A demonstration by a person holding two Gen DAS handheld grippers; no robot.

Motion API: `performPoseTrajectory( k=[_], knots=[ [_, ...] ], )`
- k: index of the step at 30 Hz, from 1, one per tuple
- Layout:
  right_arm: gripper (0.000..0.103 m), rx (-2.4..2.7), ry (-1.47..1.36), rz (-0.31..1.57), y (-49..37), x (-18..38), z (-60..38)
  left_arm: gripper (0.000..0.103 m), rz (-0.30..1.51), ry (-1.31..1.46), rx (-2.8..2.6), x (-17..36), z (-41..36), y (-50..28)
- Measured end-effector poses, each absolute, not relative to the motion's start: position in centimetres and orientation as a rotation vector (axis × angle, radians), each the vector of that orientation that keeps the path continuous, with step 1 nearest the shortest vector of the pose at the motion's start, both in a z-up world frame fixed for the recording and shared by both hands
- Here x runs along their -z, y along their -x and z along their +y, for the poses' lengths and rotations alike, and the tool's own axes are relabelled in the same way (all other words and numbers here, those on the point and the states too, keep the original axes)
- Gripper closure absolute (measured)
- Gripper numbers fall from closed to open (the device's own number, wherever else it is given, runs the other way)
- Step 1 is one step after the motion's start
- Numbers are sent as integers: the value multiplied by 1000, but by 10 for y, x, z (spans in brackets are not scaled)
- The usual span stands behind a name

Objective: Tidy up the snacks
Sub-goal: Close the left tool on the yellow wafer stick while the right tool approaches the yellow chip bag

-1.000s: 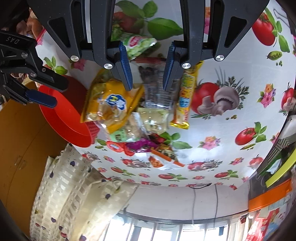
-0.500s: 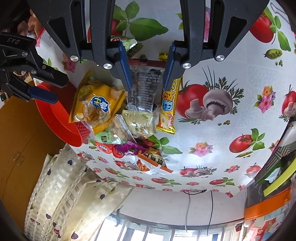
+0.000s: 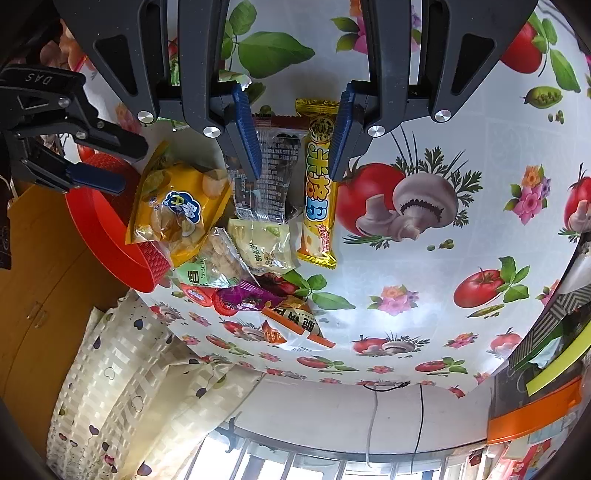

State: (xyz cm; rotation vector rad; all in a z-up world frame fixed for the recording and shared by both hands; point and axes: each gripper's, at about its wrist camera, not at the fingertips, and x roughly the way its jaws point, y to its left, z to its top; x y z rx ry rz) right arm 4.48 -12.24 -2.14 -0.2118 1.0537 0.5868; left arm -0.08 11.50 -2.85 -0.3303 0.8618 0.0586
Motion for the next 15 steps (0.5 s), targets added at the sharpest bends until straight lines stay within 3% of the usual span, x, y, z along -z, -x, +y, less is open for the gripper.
performPoseTrajectory(
  k=[15],
  knots=[
    [48,-539,188,1126,-69,41,-118,64,903,293,-144,41,135,-26]
  ],
)
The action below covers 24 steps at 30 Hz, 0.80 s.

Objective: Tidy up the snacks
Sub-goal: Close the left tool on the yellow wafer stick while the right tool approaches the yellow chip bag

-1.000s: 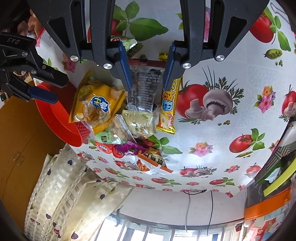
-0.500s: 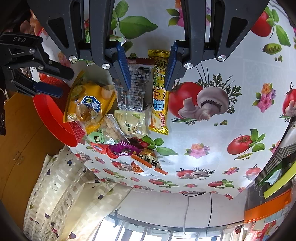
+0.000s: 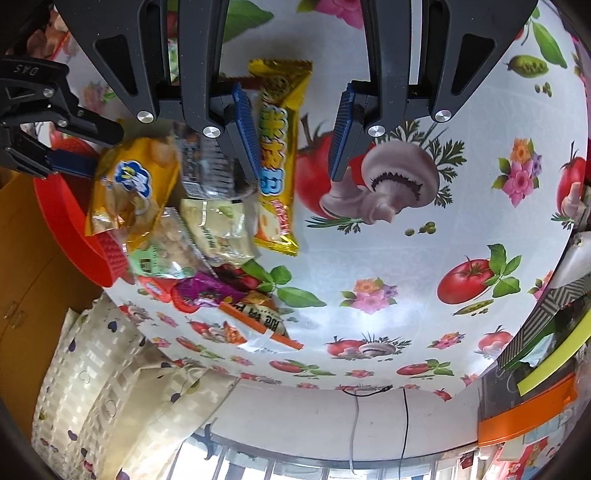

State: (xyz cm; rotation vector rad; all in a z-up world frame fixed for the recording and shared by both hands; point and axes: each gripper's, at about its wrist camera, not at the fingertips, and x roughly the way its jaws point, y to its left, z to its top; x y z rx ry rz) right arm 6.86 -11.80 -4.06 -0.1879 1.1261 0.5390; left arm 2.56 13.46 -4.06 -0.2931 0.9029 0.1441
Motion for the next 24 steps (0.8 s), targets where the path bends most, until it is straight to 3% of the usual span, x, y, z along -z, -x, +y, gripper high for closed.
performPoseTrajectory(
  k=[21,24],
  knots=[
    [44,-558,102,1150,-106,48,-91,64,925,121,-161,55,132,-41],
    [43,-565,81,1169,-114,50,-90,68,916,84,-165,56,131,-41]
  ],
)
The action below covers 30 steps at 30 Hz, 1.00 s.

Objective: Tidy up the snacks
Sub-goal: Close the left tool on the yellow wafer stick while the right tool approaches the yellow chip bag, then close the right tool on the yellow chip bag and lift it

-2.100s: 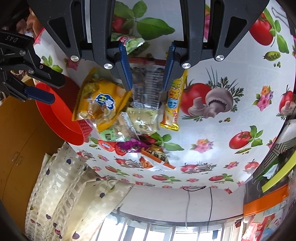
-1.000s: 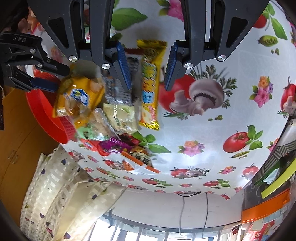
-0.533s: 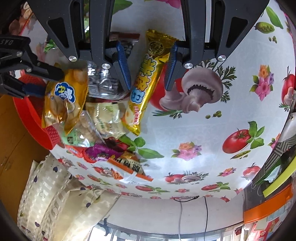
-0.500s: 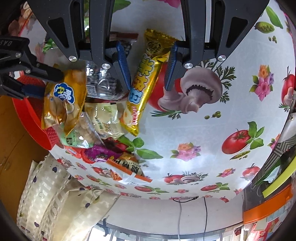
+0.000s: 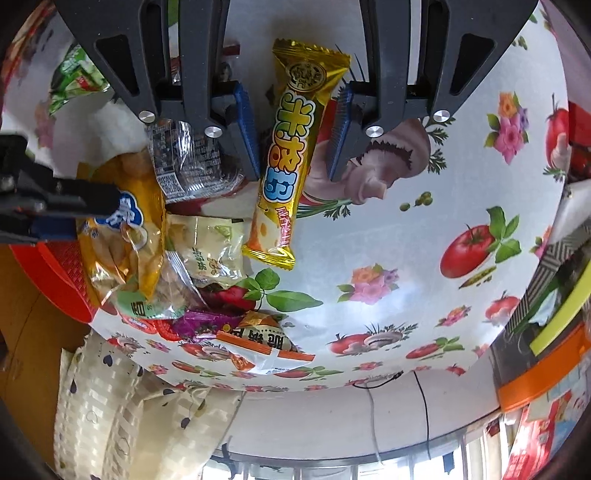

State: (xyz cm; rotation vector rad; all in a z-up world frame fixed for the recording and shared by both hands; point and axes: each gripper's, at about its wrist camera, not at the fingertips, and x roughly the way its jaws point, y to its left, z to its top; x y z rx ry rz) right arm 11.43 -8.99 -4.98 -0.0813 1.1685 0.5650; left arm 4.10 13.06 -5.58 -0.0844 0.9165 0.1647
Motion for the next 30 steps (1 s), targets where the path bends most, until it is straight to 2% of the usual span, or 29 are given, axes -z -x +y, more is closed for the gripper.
performPoseTrajectory(
  k=[4,7,9,13,14,15,30],
  knots=[
    [43,-574,63,1196,-124,55,-86,80,906,78,-165,56,134,-40],
    [45,-588,33,1197,-127,56,-86,81,901,92,-156,56,137,-38],
    [53,-595,37,1184,-125,55,-85,81,897,103,-153,56,138,-36],
    [62,-611,51,1161,-119,52,-84,81,882,153,-148,55,143,-33],
    [75,-613,50,1148,-119,50,-85,81,881,156,-150,55,144,-32],
    [78,-616,46,1143,-118,49,-86,81,879,159,-159,55,145,-30],
    [81,-659,63,1024,-94,18,-95,81,804,220,-158,27,142,-9]
  ],
)
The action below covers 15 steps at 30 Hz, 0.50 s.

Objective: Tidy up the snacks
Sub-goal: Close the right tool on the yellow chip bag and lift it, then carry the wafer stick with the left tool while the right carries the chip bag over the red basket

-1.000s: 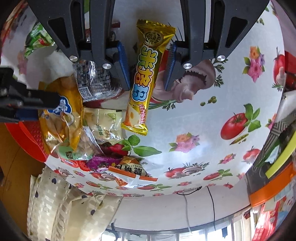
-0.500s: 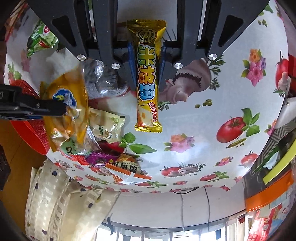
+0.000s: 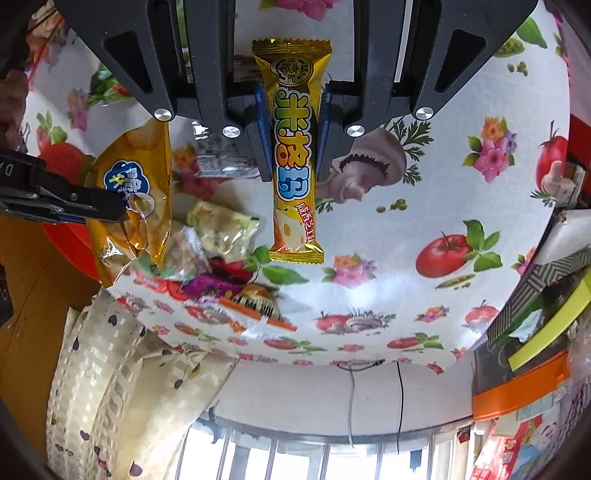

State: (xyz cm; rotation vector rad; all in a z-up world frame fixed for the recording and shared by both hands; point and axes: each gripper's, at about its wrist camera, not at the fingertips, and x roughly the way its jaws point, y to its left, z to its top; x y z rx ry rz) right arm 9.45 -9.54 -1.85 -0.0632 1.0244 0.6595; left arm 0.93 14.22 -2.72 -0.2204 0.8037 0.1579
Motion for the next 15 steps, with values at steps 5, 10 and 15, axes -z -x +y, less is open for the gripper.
performPoseTrajectory(
  k=[5,10,15],
  knots=[
    [81,-665,41,973,-88,1,-108,81,772,219,-131,10,130,-8],
    [81,-645,-1,927,-85,-13,-132,81,759,210,-84,-3,108,-18],
    [81,-600,-49,902,-86,-22,-164,81,755,178,-20,-14,76,-34]
  ],
)
